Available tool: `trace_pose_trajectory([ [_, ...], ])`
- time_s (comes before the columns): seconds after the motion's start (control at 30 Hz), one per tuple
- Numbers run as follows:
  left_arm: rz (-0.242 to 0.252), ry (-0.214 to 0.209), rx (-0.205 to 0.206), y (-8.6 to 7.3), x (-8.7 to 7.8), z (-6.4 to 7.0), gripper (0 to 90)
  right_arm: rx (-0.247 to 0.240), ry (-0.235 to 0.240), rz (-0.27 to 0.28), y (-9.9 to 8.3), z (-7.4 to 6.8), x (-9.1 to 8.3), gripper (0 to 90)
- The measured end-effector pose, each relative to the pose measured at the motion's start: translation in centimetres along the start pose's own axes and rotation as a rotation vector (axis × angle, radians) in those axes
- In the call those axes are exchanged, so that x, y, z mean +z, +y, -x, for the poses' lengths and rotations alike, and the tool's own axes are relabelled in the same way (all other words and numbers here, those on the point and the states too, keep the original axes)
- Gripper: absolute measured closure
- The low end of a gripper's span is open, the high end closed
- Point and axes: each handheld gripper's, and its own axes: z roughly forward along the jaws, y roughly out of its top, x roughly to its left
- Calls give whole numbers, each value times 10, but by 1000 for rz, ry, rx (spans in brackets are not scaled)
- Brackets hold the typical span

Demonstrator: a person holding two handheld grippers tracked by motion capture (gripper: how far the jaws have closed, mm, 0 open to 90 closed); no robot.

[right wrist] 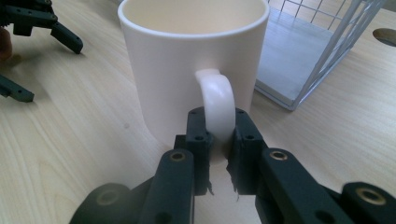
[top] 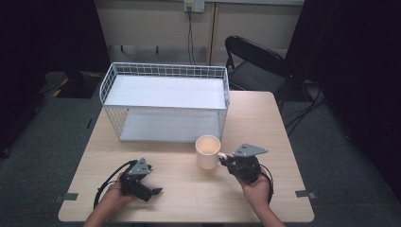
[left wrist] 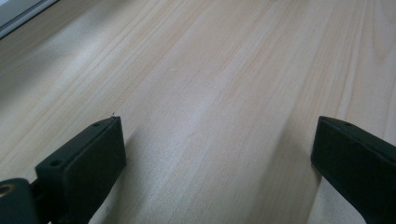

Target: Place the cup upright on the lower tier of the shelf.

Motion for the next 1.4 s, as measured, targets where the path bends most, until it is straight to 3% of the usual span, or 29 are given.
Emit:
trace_pose_trajectory([
  [1.4, 0, 1, -10, 0, 0, 0, 14, 67, -50, 72, 27, 3, 26, 807],
])
